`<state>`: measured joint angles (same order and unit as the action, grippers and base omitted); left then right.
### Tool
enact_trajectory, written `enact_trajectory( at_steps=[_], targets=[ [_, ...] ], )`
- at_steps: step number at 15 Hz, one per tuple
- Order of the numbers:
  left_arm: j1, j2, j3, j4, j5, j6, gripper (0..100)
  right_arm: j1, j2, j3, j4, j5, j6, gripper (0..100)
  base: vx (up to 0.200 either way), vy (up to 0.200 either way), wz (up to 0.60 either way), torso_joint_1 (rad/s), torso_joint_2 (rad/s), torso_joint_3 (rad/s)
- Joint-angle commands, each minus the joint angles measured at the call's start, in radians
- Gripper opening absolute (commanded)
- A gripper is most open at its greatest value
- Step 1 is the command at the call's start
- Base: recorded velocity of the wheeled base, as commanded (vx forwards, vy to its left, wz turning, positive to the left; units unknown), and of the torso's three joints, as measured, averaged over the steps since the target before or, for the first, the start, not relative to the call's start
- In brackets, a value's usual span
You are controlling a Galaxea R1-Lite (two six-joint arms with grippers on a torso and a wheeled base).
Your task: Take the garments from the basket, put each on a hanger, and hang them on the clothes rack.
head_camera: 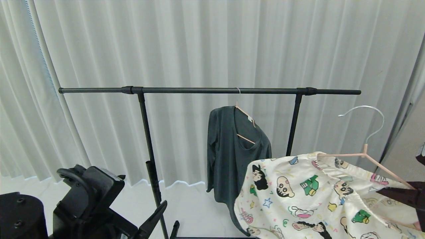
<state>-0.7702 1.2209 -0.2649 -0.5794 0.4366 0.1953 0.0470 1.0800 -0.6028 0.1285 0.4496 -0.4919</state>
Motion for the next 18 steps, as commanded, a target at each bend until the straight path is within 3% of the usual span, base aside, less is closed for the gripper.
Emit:
enact_trajectory(
  at_steps=[1, 4, 7, 10, 14, 18],
  targets=[
    [0.015, 0.042, -0.005, 0.000, 0.022, 0.006, 100, -0.101, -0.046, -0.009, 0.072, -0.068, 0.000, 0, 0.000, 0.000, 0.00, 0.000, 0.00, 0.000],
    [0.015, 0.077, -0.013, 0.000, 0.119, 0.006, 100, -0.173, -0.023, -0.009, 0.120, -0.184, 0.036, 0, 0.000, 0.000, 0.00, 0.000, 0.00, 0.000],
    [0.014, 0.088, -0.013, 0.000, 0.149, 0.006, 100, -0.168, 0.044, -0.026, 0.111, -0.315, 0.182, 0, 0.000, 0.000, 0.00, 0.000, 0.00, 0.000],
    [0.014, 0.088, -0.031, 0.000, 0.149, -0.001, 100, -0.107, 0.078, -0.028, 0.042, -0.319, 0.277, 0, 0.000, 0.000, 0.00, 0.000, 0.00, 0.000],
    [0.011, 0.086, -0.036, 0.000, 0.148, -0.002, 100, -0.003, 0.127, -0.028, -0.056, -0.321, 0.285, 0, 0.150, 0.000, 0.00, -0.003, 0.00, 0.001],
    [0.008, 0.086, -0.034, 0.000, 0.149, -0.001, 100, 0.002, 0.141, -0.028, -0.087, -0.322, 0.283, 0, 0.200, 0.000, 0.00, 0.006, 0.00, 0.004]
  ],
)
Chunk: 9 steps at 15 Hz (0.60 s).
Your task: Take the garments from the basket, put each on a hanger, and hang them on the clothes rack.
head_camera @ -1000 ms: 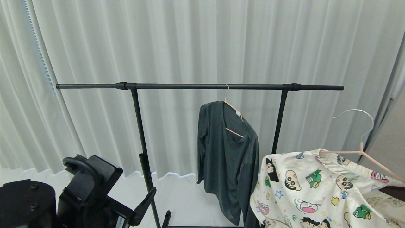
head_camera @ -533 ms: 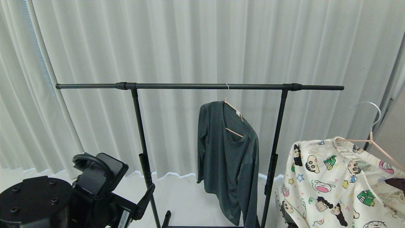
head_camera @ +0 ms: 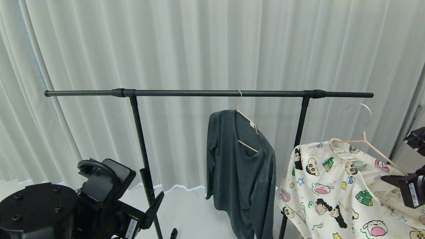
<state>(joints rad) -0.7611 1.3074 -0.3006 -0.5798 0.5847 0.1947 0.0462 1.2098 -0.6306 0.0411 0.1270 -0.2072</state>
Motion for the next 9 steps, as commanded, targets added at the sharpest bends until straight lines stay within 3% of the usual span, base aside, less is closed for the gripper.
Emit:
enact_trajectory(
  at_steps=[1, 9],
  targets=[
    [-0.004, 0.000, 0.003, 0.000, 0.001, 0.000, 100, 0.003, 0.011, 0.000, 0.000, 0.000, -0.001, 0, 0.200, 0.000, 0.00, 0.002, 0.00, 0.007],
    [-0.004, 0.001, 0.008, 0.000, 0.000, -0.001, 100, 0.069, 0.031, 0.002, -0.038, 0.000, 0.000, 0, 0.200, 0.000, 0.00, 0.002, 0.00, 0.004]
  ],
)
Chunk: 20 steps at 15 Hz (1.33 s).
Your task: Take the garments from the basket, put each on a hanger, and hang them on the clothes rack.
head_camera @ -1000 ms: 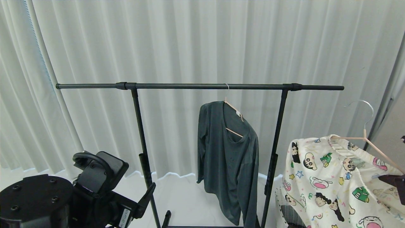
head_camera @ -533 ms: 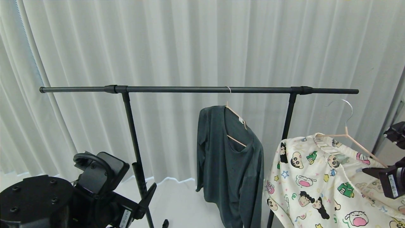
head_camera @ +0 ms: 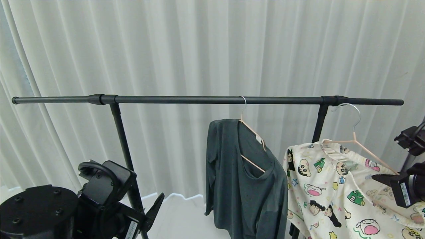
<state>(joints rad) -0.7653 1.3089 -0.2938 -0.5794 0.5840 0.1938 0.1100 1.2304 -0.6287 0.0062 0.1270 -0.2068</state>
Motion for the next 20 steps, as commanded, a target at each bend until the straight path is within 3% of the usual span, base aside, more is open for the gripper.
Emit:
enact_trajectory(
  at_steps=[1, 5, 11, 20],
  targets=[
    [0.000, 0.000, 0.002, 0.000, 0.000, -0.001, 100, 0.005, 0.018, -0.002, -0.014, 0.000, 0.000, 0, 0.200, 0.000, 0.00, 0.007, 0.00, 0.007],
    [-0.002, 0.000, 0.002, 0.000, 0.000, 0.001, 100, 0.011, 0.029, -0.002, -0.038, 0.002, 0.000, 0, 0.200, 0.000, 0.00, 0.001, 0.00, 0.001],
    [-0.025, 0.000, 0.004, 0.000, 0.000, 0.001, 100, 0.017, 0.110, -0.062, -0.089, -0.001, 0.000, 0, 0.000, 0.000, 0.00, 0.000, 0.00, 0.000],
    [-0.025, -0.008, 0.002, 0.000, 0.002, 0.003, 100, 0.027, 0.282, -0.138, -0.130, -0.098, 0.000, 0, 0.000, 0.000, 0.00, 0.000, 0.00, 0.000]
  ],
)
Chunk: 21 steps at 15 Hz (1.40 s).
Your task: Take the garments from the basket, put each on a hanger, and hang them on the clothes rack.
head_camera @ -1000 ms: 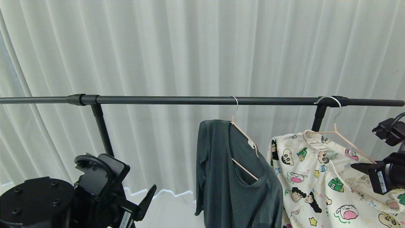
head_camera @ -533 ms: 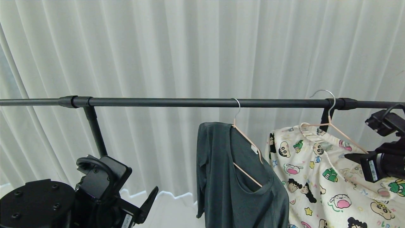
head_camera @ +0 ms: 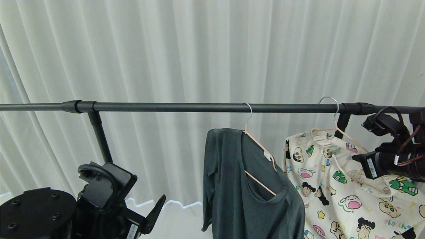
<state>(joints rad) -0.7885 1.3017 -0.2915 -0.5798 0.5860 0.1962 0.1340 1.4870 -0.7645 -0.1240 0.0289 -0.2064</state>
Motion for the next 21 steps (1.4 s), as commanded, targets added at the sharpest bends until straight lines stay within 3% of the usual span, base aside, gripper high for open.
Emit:
enact_trajectory(
  at_steps=[1, 5, 6, 9, 15, 19, 21],
  targets=[
    [0.000, -0.001, 0.000, 0.000, 0.000, 0.000, 100, 0.007, 0.030, -0.001, 0.000, -0.001, -0.001, 0, 0.000, 0.000, 0.00, 0.000, 0.00, 0.000],
    [0.000, -0.001, 0.000, 0.000, 0.000, 0.000, 100, 0.036, 0.027, 0.004, 0.004, -0.011, -0.001, 0, 0.000, 0.000, 0.00, 0.000, 0.00, 0.000],
    [0.000, -0.001, 0.000, 0.000, 0.000, 0.000, 100, 0.038, 0.027, 0.004, 0.006, -0.012, -0.001, 100, 0.000, 0.000, 0.00, 0.000, 0.00, 0.000],
    [0.006, 0.001, 0.000, 0.000, 0.002, 0.000, 100, 0.038, -0.008, 0.005, 0.006, -0.011, 0.019, 100, 0.000, 0.000, 0.00, 0.000, 0.00, 0.000],
    [0.167, -0.067, 0.084, -0.002, 0.084, -0.004, 100, 0.015, -0.315, 0.106, 0.004, 0.051, 0.216, 100, 0.000, 0.000, 0.00, 0.000, 0.00, 0.000],
    [0.411, -0.188, 0.169, -0.002, 0.087, 0.002, 100, -0.114, -0.430, 0.185, 0.004, 0.043, 0.190, 100, 0.000, 0.000, 0.00, 0.000, 0.00, 0.000],
    [0.591, -0.256, 0.209, 0.000, 0.086, 0.002, 100, -0.209, -0.462, 0.203, 0.004, 0.043, 0.120, 100, -0.200, 0.000, 0.00, 0.002, 0.00, 0.005]
  ],
)
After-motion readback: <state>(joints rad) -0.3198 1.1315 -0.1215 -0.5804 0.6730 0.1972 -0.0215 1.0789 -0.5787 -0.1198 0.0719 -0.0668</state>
